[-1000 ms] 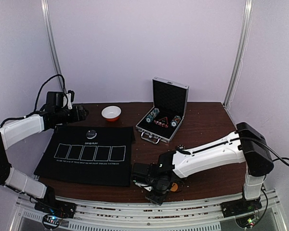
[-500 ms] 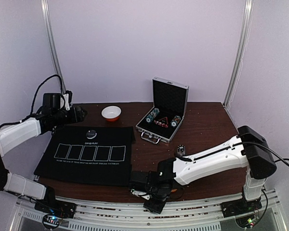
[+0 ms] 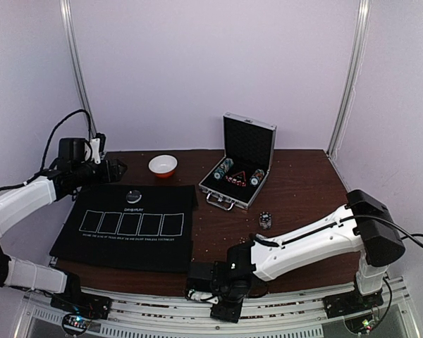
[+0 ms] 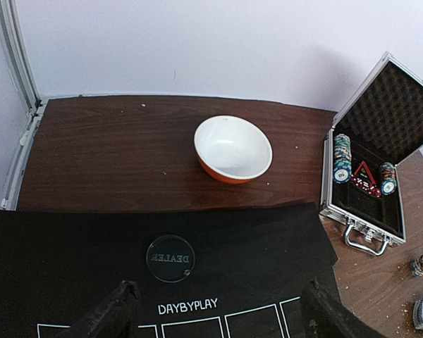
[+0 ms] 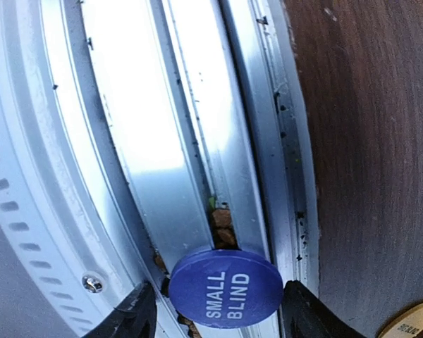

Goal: Distribute texas hold em gaming equipment
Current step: Pick up the small blind button from the corner of the board, then place the small blind button in the big blind area.

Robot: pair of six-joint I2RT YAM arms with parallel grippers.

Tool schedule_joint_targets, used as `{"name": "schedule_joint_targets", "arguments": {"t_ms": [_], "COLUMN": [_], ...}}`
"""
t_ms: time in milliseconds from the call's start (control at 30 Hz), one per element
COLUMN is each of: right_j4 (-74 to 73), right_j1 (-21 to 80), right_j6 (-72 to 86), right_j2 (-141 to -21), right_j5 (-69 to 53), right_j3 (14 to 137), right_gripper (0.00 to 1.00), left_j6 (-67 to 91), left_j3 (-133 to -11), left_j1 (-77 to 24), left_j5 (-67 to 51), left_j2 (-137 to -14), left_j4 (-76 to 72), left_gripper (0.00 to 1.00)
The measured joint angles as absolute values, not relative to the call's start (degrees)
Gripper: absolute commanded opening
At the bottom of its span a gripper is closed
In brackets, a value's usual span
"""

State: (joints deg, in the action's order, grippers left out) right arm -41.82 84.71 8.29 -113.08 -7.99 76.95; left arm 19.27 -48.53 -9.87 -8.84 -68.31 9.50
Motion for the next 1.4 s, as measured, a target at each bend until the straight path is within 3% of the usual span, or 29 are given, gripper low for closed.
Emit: {"name": "schedule_joint_targets", "arguments": {"t_ms": [267,367,1033,1233,1400], "right_j4": [-43.3,-43.4,-43.1,-41.0,-36.8], "right_j1": [85.5,85.6,84.5,80.4,75.9], "right_j6": [6.9,6.9,7.4,5.4,5.0], "right_j2": [-114.2,-114.2,-110.8,-111.1,-119.0], "right_j5": [-6.7,-6.4,-1.3,0.3,2.7], "right_j3": [78.9,79.1,81.6,91.0,105.9], "right_gripper": [0.38,0.34,0.32,0.32,0.33], "left_j6": [18.5,18.4,18.2,17.9,17.9], "left_j3": [-48.1,-48.1,-48.1,-48.1,-48.1], "left_j1": [-9.9,-9.9,-9.9,-9.9,-9.8], "left_j5": [-9.1,-9.3,-9.5,-9.9,-10.1], "left_j2": [-66.7,-66.6,-66.2,-66.2,-66.2], "left_j4": [9.6,9.6,9.6,9.5,9.6], "left_gripper": [0.81,0.81,0.81,0.81,0.82]}}
